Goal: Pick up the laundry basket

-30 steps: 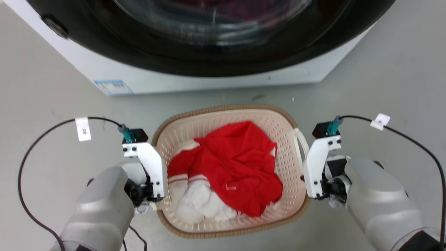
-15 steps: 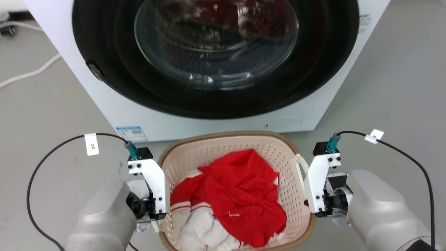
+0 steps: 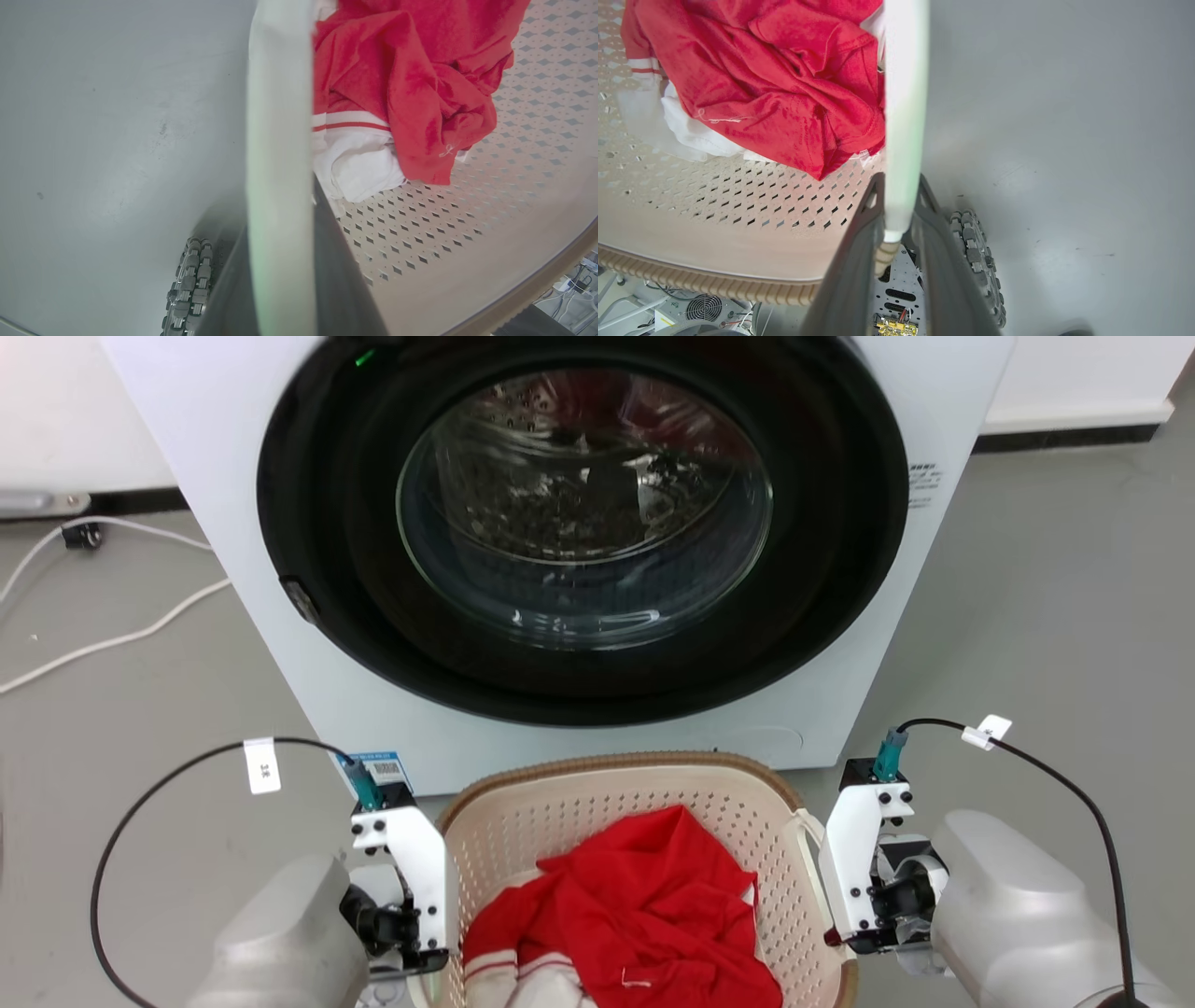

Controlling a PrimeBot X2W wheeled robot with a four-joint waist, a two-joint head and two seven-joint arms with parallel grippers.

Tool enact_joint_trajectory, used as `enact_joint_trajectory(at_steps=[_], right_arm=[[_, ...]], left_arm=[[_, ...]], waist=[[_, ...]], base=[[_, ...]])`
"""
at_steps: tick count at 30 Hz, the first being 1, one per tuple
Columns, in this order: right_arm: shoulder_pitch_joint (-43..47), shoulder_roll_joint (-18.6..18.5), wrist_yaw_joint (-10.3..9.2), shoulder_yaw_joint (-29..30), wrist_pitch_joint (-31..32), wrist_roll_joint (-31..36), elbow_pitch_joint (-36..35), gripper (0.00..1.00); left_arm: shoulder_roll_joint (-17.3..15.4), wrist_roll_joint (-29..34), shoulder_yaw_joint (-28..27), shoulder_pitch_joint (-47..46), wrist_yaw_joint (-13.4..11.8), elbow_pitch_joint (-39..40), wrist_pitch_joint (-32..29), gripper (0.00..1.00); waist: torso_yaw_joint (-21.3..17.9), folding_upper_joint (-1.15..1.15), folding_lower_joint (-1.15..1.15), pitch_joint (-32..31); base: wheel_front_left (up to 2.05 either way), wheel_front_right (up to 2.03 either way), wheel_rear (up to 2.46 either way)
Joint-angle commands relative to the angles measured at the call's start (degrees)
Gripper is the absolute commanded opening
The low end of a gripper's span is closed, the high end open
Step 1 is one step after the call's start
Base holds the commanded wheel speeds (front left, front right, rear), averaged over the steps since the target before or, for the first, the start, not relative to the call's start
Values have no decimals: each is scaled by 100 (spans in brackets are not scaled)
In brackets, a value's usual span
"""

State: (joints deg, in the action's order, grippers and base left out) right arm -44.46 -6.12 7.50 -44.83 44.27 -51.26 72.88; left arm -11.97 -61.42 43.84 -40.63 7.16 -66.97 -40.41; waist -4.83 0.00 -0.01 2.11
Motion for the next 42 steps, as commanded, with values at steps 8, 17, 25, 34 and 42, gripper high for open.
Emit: enact_joint_trajectory(at_steps=[8,17,25,34,42], right_arm=[[199,0,-2,12,265,16,88,0],[303,-20,-2,76,355,89,96,0],[343,-40,-2,133,330,167,99,0],[348,-11,-2,200,315,222,100,0],[350,-1,-2,242,297,262,100,0]], left_arm=[[71,-198,56,271,57,64,-108,0],[111,-335,117,392,58,58,-83,0],[109,-399,174,416,58,22,-55,0],[99,-454,243,391,58,-13,-36,0],[113,-507,286,385,58,-49,0,0]], waist=[[-53,0,1,-353],[-73,0,1,-460],[-60,0,1,-459],[-44,0,1,-440],[-36,0,1,-441]], base=[[0,0,0],[0,0,0],[0,0,0],[0,0,0],[0,0,0]])
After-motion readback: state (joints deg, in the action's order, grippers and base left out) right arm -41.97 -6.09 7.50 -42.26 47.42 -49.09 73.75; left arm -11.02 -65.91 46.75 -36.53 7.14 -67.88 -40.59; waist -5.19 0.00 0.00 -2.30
